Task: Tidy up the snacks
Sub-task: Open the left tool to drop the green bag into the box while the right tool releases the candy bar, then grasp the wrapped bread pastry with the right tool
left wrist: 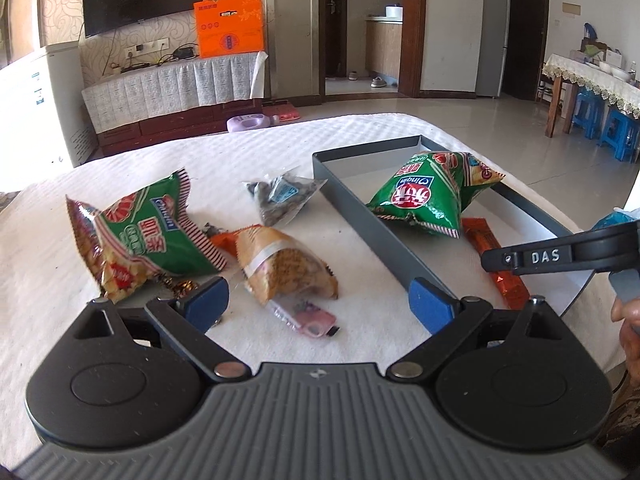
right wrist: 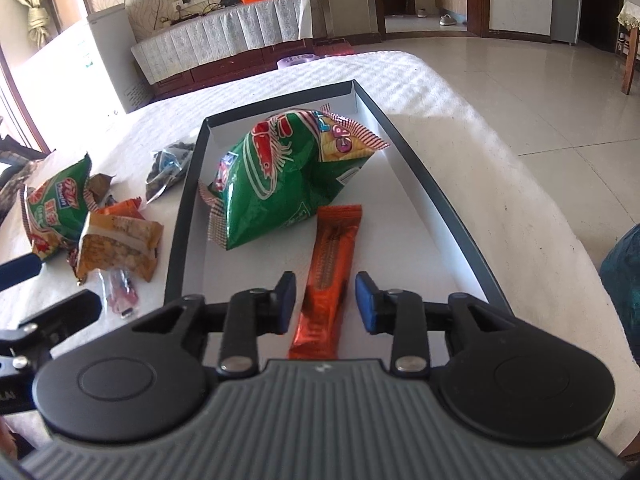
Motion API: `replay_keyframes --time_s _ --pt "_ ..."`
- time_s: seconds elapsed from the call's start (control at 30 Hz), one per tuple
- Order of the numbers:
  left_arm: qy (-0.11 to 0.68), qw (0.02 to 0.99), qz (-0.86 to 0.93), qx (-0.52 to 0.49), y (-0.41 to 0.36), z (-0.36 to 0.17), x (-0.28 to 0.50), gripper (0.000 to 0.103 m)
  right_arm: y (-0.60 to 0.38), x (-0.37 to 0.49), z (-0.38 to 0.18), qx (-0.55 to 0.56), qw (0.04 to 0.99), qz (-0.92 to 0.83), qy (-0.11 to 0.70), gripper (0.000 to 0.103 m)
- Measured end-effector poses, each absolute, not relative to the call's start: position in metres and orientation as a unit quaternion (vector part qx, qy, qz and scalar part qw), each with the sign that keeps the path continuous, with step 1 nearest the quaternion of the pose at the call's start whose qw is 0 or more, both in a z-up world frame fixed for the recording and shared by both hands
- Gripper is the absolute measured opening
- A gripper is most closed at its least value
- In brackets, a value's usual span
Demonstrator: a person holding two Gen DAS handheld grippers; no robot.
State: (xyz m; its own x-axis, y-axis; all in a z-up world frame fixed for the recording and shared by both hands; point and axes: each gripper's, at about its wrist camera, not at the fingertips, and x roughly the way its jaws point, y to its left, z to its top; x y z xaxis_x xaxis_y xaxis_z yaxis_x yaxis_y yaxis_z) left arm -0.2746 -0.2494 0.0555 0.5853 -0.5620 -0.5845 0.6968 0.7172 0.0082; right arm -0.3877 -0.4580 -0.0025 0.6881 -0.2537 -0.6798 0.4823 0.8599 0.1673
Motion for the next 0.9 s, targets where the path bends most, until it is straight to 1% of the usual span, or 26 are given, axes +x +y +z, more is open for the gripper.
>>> replay_keyframes --time_s 0.03,0.07,0.27,0.43,0.7,0.9 --pt "0.283 0.883 -0.354 0.118 -0.247 0.056 -0.275 0.098 -0.457 -0.390 -0.001 0.166 0.905 -0.203 0.334 0.042" --pt "0.284 0.884 -0.351 0.117 -0.245 0.055 -0.277 0.098 -0.456 -0.393 0.001 0.165 0.907 -0.202 0.332 0.043" --pt "0.287 0.890 -0.335 0.113 -0.235 0.055 -0.278 0.098 -0.446 -0.410 0.018 0.160 0.924 -0.188 0.293 0.043" --pt "0.289 0.894 -0.323 0.110 -0.225 0.055 -0.274 0.098 -0.429 -0.415 0.032 0.120 0.944 -0.157 0.264 0.043" --pt "0.291 0.904 -0.297 0.099 -0.206 0.053 -0.262 0.098 -0.393 -0.400 0.039 0.065 0.959 -0.089 0.262 0.043" --pt "0.296 0.918 -0.252 0.075 -0.185 0.055 -0.246 0.098 -0.371 -0.383 0.037 0.060 0.960 -0.048 0.269 0.043"
